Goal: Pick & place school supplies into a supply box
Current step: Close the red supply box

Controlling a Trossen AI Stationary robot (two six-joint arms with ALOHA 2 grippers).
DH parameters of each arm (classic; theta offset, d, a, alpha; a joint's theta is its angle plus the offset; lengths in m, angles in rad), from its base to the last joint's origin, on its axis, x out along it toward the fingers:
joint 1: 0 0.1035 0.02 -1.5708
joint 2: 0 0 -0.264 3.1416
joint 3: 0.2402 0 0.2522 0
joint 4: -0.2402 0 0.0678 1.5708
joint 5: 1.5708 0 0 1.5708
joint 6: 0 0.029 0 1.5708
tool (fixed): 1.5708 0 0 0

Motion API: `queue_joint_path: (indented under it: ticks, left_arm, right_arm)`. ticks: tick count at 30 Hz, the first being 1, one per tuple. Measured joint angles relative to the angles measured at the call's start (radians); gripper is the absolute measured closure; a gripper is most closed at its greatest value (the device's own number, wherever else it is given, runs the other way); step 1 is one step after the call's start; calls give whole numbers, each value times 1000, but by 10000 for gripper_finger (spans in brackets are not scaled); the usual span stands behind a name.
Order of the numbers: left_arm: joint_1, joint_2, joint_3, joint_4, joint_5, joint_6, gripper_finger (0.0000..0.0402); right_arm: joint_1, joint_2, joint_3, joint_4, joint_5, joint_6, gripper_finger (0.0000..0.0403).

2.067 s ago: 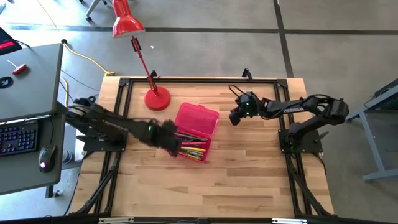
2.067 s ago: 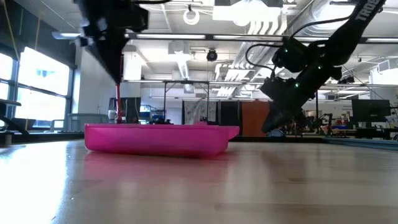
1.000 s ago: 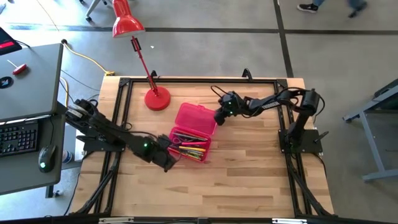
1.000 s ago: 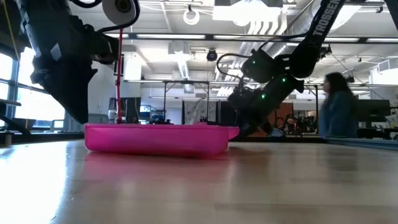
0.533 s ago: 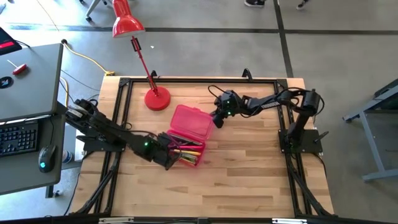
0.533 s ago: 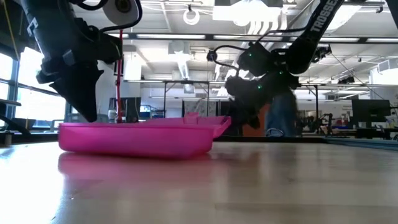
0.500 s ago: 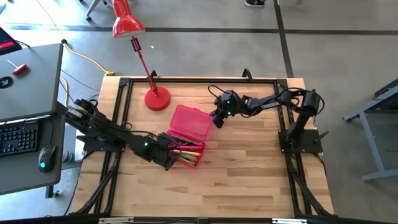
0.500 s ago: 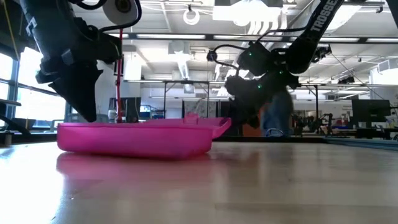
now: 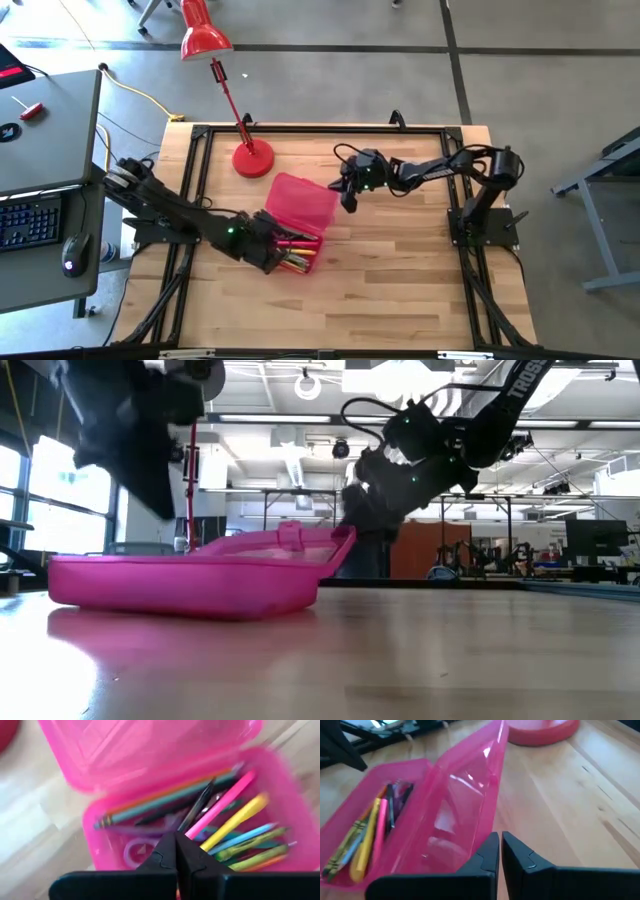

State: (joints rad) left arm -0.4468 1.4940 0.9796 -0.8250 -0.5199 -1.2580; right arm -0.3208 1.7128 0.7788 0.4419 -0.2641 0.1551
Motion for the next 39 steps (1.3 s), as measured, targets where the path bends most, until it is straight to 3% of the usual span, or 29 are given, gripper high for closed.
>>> queue_joint_path:
  ticks: [7, 16, 22, 27, 33, 39]
  left_arm:
    - [-65, -50, 172, -230, -140, -3, 373]
    - [-125, -53, 386, -468, -266, -6, 376]
    - [-124, -53, 481, -603, -302, -7, 379]
    - [-123, -53, 545, -660, -304, -6, 385]
    - [-197, -50, 553, -663, -143, -101, 379]
    - [-386, 47, 478, -649, 96, -495, 388]
  right_arm:
    - [29, -8, 0, 19, -52, -2, 403]
    - [136, -8, 0, 180, -161, 47, 403]
    - [268, -7, 44, 170, -71, 46, 403]
    - [384, 10, 176, 51, 49, -33, 403]
    - [458, 17, 379, -298, 213, -147, 403]
    - [431, -18, 433, -600, 448, -154, 403]
